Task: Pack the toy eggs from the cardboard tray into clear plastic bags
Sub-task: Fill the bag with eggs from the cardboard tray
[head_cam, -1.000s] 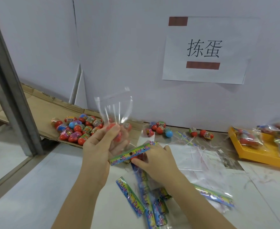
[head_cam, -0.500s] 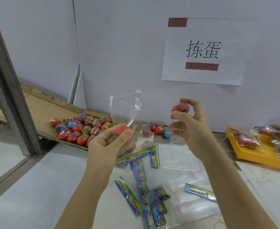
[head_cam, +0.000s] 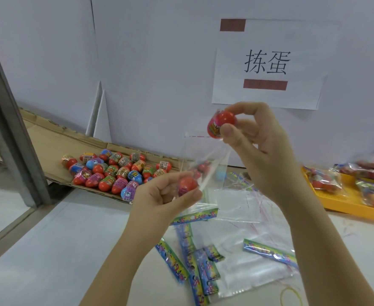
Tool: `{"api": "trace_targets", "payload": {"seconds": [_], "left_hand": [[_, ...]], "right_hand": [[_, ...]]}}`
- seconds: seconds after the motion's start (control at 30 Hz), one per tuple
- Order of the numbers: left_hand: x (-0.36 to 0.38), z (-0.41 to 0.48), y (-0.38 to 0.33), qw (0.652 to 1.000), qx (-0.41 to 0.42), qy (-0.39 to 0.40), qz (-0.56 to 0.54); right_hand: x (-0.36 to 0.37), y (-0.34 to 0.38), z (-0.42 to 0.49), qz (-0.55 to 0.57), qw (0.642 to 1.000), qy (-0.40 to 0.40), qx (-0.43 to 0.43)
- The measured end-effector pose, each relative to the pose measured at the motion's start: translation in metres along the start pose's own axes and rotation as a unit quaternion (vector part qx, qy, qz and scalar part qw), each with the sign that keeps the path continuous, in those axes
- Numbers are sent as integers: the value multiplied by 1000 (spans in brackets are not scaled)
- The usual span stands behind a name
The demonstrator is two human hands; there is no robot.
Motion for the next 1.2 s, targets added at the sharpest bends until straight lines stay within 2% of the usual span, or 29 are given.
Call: {"api": "trace_targets", "payload": {"seconds": [0.07, 0.13, 0.2, 0.3, 0.43, 0.57, 0.67, 0.83, 1.2], "left_hand": [[-1, 0, 0, 1000, 6, 10, 22], [-1, 0, 0, 999, 15, 20, 46], [-1, 0, -1, 998, 18, 26, 55], [-1, -1, -1, 998, 12, 35, 58], [-3, -1, -1, 998, 3, 38, 47], [-1, -2, -3, 998, 0, 45, 43], [0, -2, -3, 998, 3, 47, 29], [4, -2, -3, 998, 10, 53, 15], [5, -2, -5, 999, 13, 23, -34]], "right_hand": [[-4, 0, 0, 35, 999, -12, -6], [-7, 2, 0, 25, 999, -4, -27], [-8, 4, 0, -14, 999, 25, -40], [-8, -3, -1, -98, 992, 75, -12], [-13, -9, -1, -178, 980, 88, 29], [-14, -7, -4, -237, 961, 143, 27], [-12, -4, -6, -246, 957, 155, 13], [-12, -4, -5, -223, 969, 100, 20], [-10, -4, -4, -175, 978, 108, 30]]}}
Point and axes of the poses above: each hand's wrist, its own z-axis towards the middle knuckle, its own x-axis out of the palm, y = z × x, the point moved 4 cm from there along z, towards the middle knuckle, and after that the axes turned 4 degrees about x, right-handed, at the moved point
